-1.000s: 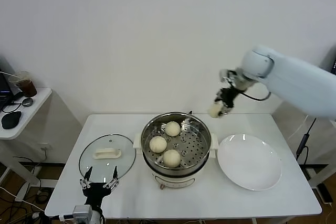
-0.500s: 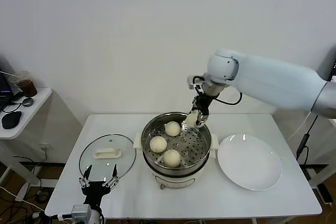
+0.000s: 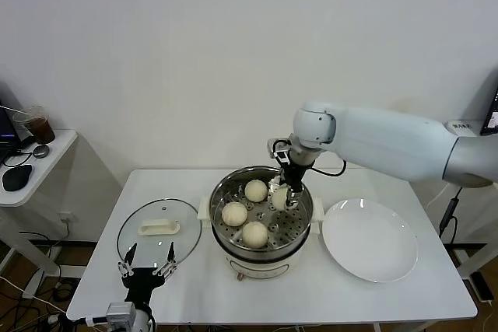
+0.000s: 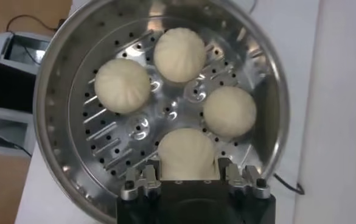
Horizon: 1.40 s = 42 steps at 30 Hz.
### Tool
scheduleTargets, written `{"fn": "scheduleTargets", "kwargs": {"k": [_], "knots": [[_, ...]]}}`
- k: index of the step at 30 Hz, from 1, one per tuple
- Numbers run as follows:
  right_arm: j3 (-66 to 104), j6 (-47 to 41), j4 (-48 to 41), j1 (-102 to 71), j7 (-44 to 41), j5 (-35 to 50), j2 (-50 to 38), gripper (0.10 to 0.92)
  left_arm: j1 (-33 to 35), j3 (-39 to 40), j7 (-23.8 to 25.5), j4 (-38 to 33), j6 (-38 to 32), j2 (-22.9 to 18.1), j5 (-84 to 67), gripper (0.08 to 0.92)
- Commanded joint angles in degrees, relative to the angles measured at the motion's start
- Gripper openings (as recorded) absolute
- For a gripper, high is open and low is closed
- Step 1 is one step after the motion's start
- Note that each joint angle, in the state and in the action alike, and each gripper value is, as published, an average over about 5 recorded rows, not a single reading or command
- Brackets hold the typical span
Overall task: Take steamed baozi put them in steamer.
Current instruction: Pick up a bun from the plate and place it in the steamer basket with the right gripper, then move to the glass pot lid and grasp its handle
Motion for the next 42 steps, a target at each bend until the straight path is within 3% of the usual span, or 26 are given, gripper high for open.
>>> {"fn": "scheduleTargets", "kwargs": {"k": [1,15,25,34,38,42], "knots": [[-0.38,-0.72,0.02,-2.50,1.44,-2.40,0.70,0.551,-0.06,-0.05,0.06,-0.02,0.05,-0.04,-0.09,0.823],[-0.83,-0.99,0.49,-2.55,2.76,-1.95,0.69,0.560,-0.44,0.22,0.11,0.10,0.06,-0.15,-0.28,0.823],[1.12,-0.71,1.91,-1.03,3.19,-1.45,-1.62,0.799,-0.60,0.36,-0.13,-0.38,-0.12,-0.55,-0.41,0.823],[16.09,4.05,7.97,-0.07,2.01,2.99,-15.10,0.823,-1.24,-0.61,-0.55,-1.92,-4.46,-2.00,-2.04,0.823],[24.94,7.51,10.18,-5.05,9.73,7.68,-22.93,0.823,-1.37,-0.81,-0.50,-1.99,-6.30,-2.20,-2.69,0.823],[35.92,12.89,12.18,-14.95,25.67,14.44,-29.46,0.823,-1.13,-0.84,-0.61,-2.04,-8.03,-2.16,-3.46,0.823]]}}
